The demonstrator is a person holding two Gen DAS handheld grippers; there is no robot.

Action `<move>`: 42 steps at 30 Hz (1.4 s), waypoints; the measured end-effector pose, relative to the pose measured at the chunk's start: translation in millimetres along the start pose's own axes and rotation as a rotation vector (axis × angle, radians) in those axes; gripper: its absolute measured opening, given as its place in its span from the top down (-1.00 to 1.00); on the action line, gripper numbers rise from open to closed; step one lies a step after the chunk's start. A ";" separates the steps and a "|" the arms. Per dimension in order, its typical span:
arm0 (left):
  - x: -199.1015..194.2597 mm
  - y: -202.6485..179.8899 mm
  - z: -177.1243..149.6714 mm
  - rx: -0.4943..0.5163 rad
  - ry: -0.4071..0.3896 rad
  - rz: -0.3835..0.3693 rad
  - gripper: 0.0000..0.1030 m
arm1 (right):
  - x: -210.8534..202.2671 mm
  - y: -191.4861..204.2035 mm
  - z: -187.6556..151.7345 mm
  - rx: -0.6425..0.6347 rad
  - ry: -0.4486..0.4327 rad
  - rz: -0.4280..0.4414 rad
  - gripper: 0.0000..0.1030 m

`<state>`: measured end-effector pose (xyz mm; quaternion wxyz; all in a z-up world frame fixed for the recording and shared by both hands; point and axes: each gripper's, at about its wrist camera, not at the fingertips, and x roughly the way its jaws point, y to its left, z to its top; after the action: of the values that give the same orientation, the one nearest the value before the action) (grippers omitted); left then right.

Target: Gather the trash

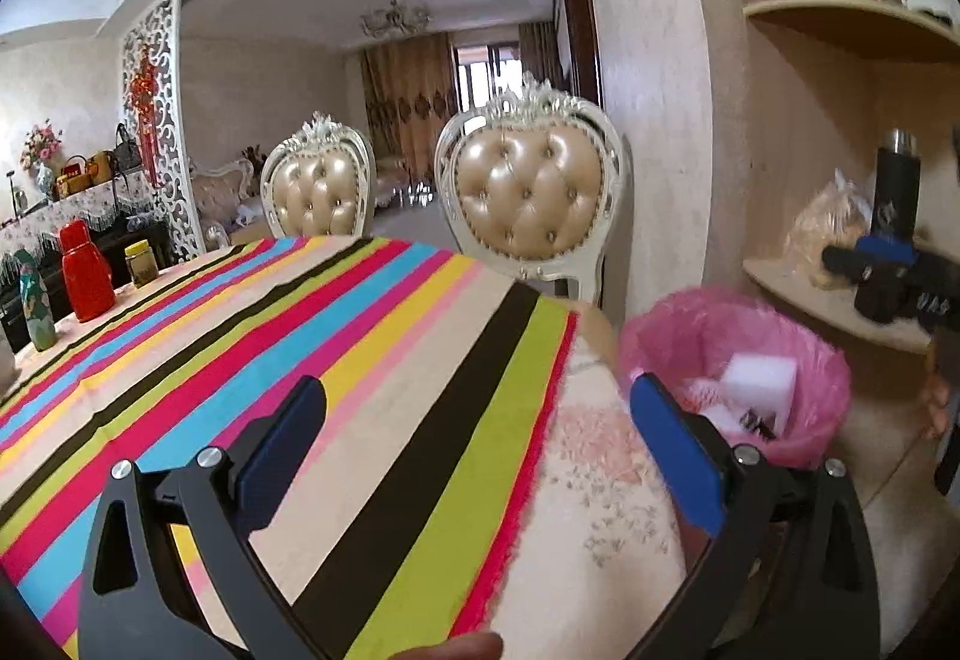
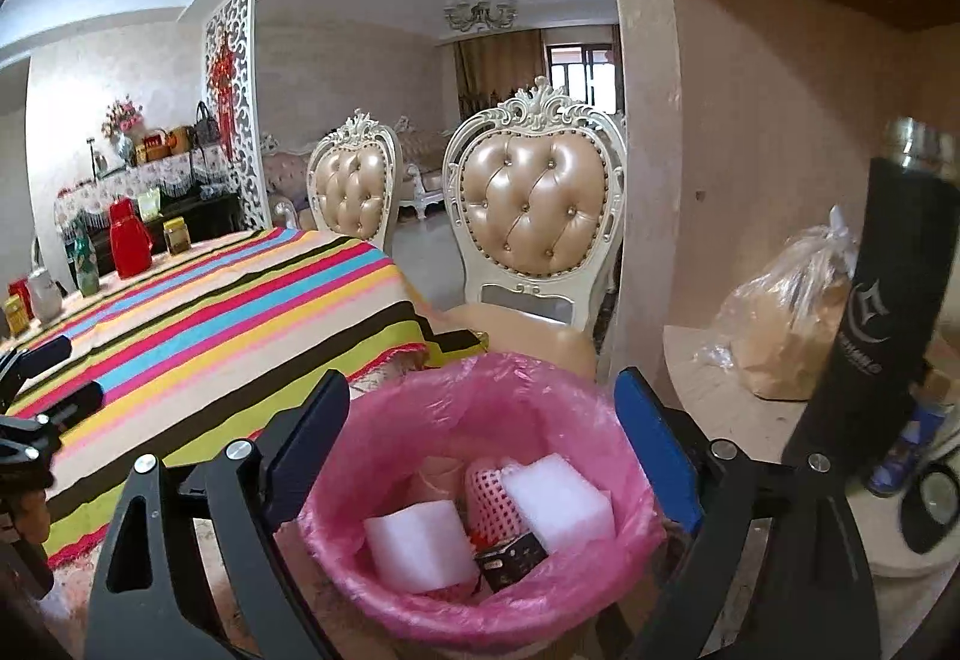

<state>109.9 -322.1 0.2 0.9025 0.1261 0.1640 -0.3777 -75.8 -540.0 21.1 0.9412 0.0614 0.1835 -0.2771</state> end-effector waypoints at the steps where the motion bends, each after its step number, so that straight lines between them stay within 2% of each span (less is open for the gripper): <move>1: -1.4 -0.7 -1.8 0.012 0.009 -0.014 -0.91 | -2.0 2.6 -0.1 -0.001 0.003 -0.012 -0.64; 3: -4.0 -2.4 -5.6 0.019 0.009 -0.062 -0.91 | -9.7 9.5 -4.9 0.013 0.017 -0.042 -0.64; 9: -9.0 -6.7 -21.0 0.002 -0.021 -0.125 -0.91 | -28.3 20.2 -20.6 0.015 0.058 -0.150 -0.64; 11: -8.2 -13.8 -24.7 0.032 -0.008 -0.151 -0.91 | -36.2 23.1 -29.7 0.030 0.072 -0.168 -0.64; 14: -15.1 -19.5 -31.6 0.068 -0.037 -0.180 -0.91 | -46.1 33.2 -43.0 0.043 0.093 -0.199 -0.64; 17: -11.9 -18.7 -37.3 0.054 -0.013 -0.222 -0.91 | -56.9 43.7 -53.7 0.008 0.091 -0.259 -0.64; 21: -4.8 -15.2 -37.0 0.024 0.020 -0.268 -0.91 | -82.6 48.7 -71.3 0.041 0.099 -0.304 -0.64; 26: -8.3 -16.8 -35.6 0.024 0.024 -0.349 -0.91 | -103.8 58.0 -81.3 0.068 0.057 -0.322 -0.64; 34: -14.3 -18.3 -34.6 0.027 0.019 -0.397 -0.91 | -102.5 70.5 -91.1 0.085 0.045 -0.287 -0.64; 38: -22.3 -26.1 -36.9 0.068 -0.006 -0.407 -0.91 | -105.8 71.7 -89.5 0.082 0.027 -0.293 -0.64; 42: -22.9 -29.3 -38.2 0.087 0.002 -0.428 -0.91 | -108.3 62.8 -89.3 0.111 0.022 -0.313 -0.64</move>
<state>65.9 -314.0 -28.8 0.7954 0.1275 0.1718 -0.5671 -153.9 -413.8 -19.5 0.8797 0.0872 0.1853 -0.4292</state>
